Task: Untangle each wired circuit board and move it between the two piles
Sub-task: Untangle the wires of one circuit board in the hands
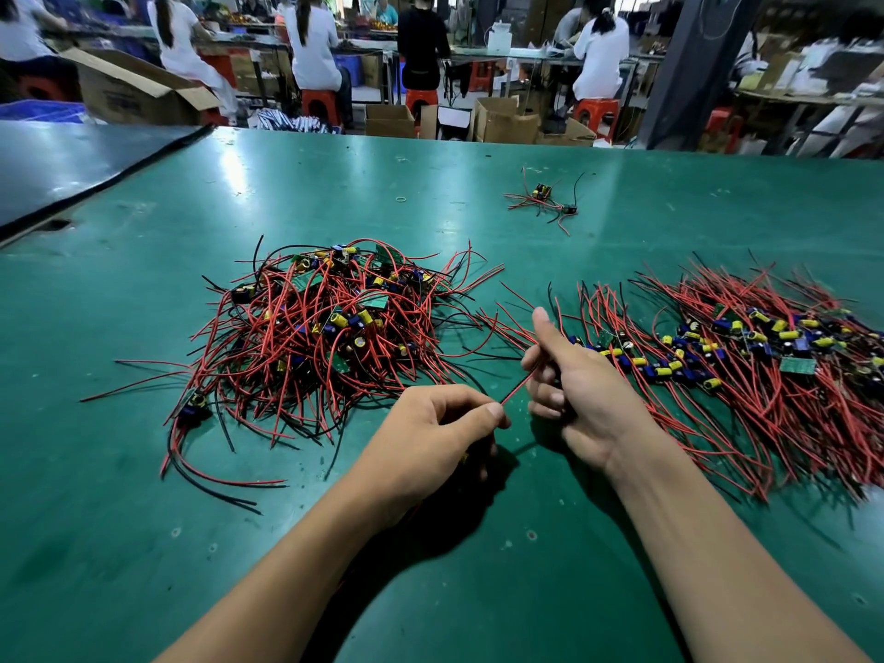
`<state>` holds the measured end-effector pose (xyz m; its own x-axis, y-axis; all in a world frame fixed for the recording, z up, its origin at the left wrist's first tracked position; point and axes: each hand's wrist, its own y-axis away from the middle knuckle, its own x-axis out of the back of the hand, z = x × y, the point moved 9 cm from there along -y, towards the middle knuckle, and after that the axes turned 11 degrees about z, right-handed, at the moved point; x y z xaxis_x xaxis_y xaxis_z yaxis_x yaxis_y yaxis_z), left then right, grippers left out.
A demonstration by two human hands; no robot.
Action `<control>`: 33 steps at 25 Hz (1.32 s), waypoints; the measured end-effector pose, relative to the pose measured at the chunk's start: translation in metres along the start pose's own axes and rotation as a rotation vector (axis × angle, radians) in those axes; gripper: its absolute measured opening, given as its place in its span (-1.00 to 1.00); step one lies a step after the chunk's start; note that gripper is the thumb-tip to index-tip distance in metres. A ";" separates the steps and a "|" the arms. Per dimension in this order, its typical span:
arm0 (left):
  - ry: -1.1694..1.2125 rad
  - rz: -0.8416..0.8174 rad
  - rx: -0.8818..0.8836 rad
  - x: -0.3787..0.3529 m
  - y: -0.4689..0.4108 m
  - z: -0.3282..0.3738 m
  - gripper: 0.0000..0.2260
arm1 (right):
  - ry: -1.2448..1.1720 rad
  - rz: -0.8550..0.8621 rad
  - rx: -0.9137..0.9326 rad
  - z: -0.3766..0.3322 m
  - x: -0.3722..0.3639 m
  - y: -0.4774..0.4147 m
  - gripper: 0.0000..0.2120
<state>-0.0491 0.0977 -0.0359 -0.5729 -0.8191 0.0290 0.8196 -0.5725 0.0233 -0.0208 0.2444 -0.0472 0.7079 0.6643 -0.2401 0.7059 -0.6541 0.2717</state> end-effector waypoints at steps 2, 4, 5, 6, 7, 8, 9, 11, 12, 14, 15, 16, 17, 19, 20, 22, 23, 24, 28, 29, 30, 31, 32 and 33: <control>0.079 0.044 0.039 0.003 -0.001 -0.002 -0.83 | 0.065 -0.090 0.058 0.000 -0.011 0.006 -0.58; 0.148 0.061 0.061 0.005 -0.003 -0.002 -0.83 | 0.169 -0.223 0.063 0.010 -0.027 0.016 -0.61; 0.171 0.062 0.068 0.006 -0.003 -0.003 -0.84 | 0.182 -0.274 0.049 0.015 -0.033 0.021 -0.64; 0.177 0.062 0.070 0.007 -0.003 -0.003 -0.84 | 0.172 -0.293 0.040 0.018 -0.036 0.024 -0.65; 0.169 0.059 0.068 0.007 -0.003 -0.003 -0.84 | 0.161 -0.278 0.044 0.018 -0.035 0.023 -0.66; 0.156 0.053 0.063 0.007 -0.003 -0.003 -0.83 | 0.164 -0.239 0.062 0.015 -0.031 0.019 -0.66; 0.143 0.043 0.056 0.007 -0.003 -0.002 -0.83 | 0.176 -0.190 0.096 0.011 -0.026 0.015 -0.64; 0.118 0.020 0.049 0.006 -0.002 -0.001 -0.81 | 0.172 -0.097 0.172 0.001 -0.016 0.007 -0.62; 0.107 0.008 0.049 0.005 -0.001 0.000 -0.82 | 0.144 -0.054 0.198 -0.003 -0.010 0.003 -0.63; 0.090 -0.019 0.058 0.002 0.000 0.001 -0.83 | 0.081 0.025 0.234 -0.009 0.002 -0.002 -0.67; 0.085 -0.032 0.064 0.001 0.001 0.001 -0.84 | 0.062 0.057 0.253 -0.013 0.008 -0.003 -0.68; 0.082 -0.040 0.069 0.000 0.002 0.001 -0.84 | 0.051 0.078 0.271 -0.016 0.012 -0.004 -0.69; 0.080 -0.046 0.072 0.000 0.002 0.002 -0.83 | 0.047 0.086 0.282 -0.018 0.014 -0.004 -0.69; 0.079 -0.053 0.077 0.000 0.003 0.002 -0.82 | 0.049 0.091 0.262 -0.018 0.014 -0.004 -0.64; 0.078 -0.054 0.082 -0.001 0.004 0.001 -0.82 | 0.052 0.109 0.227 -0.016 0.016 -0.006 -0.58; 0.069 -0.056 0.094 -0.001 0.004 0.000 -0.81 | 0.059 0.158 0.148 -0.012 0.022 -0.010 -0.49; 0.063 -0.063 0.099 -0.001 0.004 -0.001 -0.82 | 0.050 0.164 0.112 -0.010 0.024 -0.011 -0.50; 0.056 -0.075 0.101 -0.003 0.005 -0.001 -0.82 | 0.026 0.155 0.076 -0.008 0.024 -0.010 -0.52; -0.032 -0.137 0.079 -0.004 0.005 0.000 -0.87 | -0.101 0.097 -0.056 -0.003 0.016 -0.006 -0.49; -0.043 -0.167 0.099 -0.004 0.005 -0.001 -0.89 | -0.124 0.092 -0.071 -0.003 0.015 -0.005 -0.50; -0.037 -0.203 0.132 -0.004 0.006 -0.002 -0.90 | -0.141 0.089 -0.071 -0.004 0.014 -0.004 -0.52; -0.018 -0.233 0.166 -0.003 0.007 -0.004 -0.91 | -0.144 0.086 -0.059 -0.005 0.013 -0.004 -0.54; 0.013 -0.247 0.195 -0.002 0.008 -0.004 -0.91 | -0.130 0.077 -0.041 -0.007 0.012 -0.003 -0.53; 0.063 -0.242 0.214 -0.001 0.008 -0.002 -0.91 | -0.103 0.063 -0.023 -0.007 0.010 -0.003 -0.48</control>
<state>-0.0423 0.0938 -0.0378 -0.7439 -0.6651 -0.0650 0.6371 -0.7352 0.2317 -0.0160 0.2556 -0.0438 0.7505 0.5803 -0.3163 0.6598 -0.6845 0.3099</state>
